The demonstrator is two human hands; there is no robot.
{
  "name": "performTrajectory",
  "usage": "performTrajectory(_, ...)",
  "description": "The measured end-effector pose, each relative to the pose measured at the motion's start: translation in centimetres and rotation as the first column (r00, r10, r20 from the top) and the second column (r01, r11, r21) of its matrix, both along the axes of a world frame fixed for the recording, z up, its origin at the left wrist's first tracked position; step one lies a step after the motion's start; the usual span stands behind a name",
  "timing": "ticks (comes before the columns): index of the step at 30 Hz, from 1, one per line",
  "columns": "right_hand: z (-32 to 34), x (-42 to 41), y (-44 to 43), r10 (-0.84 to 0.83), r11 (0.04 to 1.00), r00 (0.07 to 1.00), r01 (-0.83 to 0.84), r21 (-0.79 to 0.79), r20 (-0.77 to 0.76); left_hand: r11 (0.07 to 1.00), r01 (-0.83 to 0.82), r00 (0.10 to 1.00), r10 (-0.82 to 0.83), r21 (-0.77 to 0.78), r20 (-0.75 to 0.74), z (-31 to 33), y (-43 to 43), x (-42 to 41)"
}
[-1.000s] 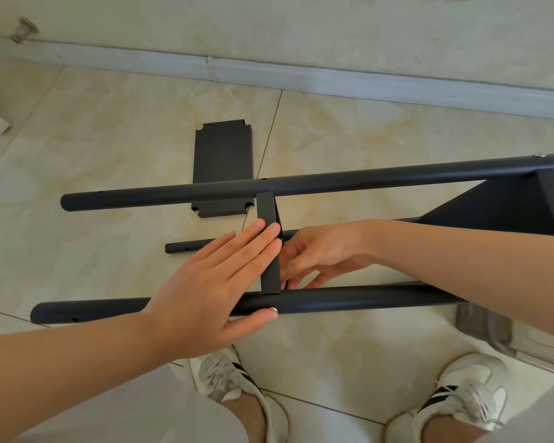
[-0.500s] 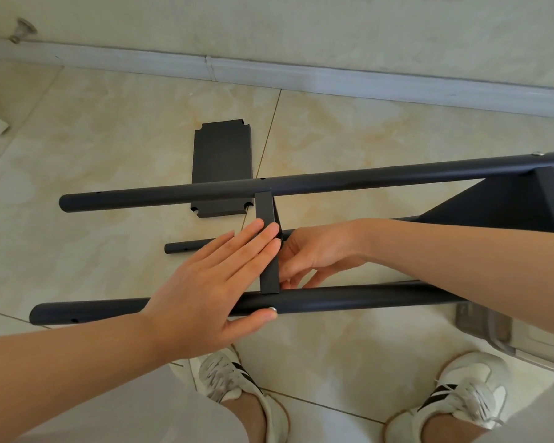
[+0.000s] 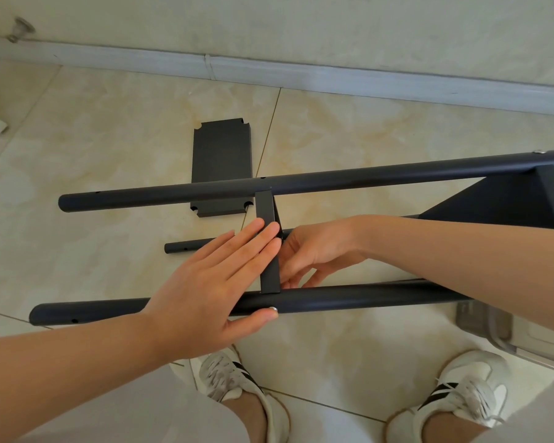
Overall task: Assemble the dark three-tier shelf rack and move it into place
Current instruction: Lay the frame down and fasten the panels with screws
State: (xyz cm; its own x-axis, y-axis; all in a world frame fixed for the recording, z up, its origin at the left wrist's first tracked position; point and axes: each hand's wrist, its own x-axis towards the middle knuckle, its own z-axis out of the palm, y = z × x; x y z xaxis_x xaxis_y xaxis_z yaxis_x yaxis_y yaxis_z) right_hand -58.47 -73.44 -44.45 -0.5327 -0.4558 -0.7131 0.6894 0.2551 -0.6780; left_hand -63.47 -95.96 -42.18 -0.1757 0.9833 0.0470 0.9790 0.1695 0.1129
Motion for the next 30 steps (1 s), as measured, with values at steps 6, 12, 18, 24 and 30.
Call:
performTrajectory(6,-0.13,-0.07,-0.44,0.01,1.0,1.0,-0.01,0.021,0.03,1.0,-0.001,1.0,0.001,-0.004,-0.006,0.04,-0.03,0.05)
performTrajectory(12,-0.5,0.05,-0.44,0.004,1.0,0.999,-0.003,-0.018,0.052,1.0,0.001,1.0,-0.001,-0.004,-0.002,-0.01,0.0,0.01)
performTrajectory(18,-0.34,-0.02,0.01,-0.012,0.998,0.999,0.015,-0.062,0.041,1.0,0.0,1.0,0.0,0.006,0.001,0.01,-0.03,0.01)
performTrajectory(24,-0.92,0.29,-0.91,-0.027,0.999,0.998,0.029,-0.023,0.063,1.0,0.001,1.0,-0.001,0.012,0.001,0.01,-0.07,0.06)
performTrajectory(30,-0.99,0.29,-0.07,-0.043,0.997,0.996,0.049,-0.064,0.083,1.0,0.0,1.0,0.0,0.005,0.004,-0.09,-0.1,-0.02)
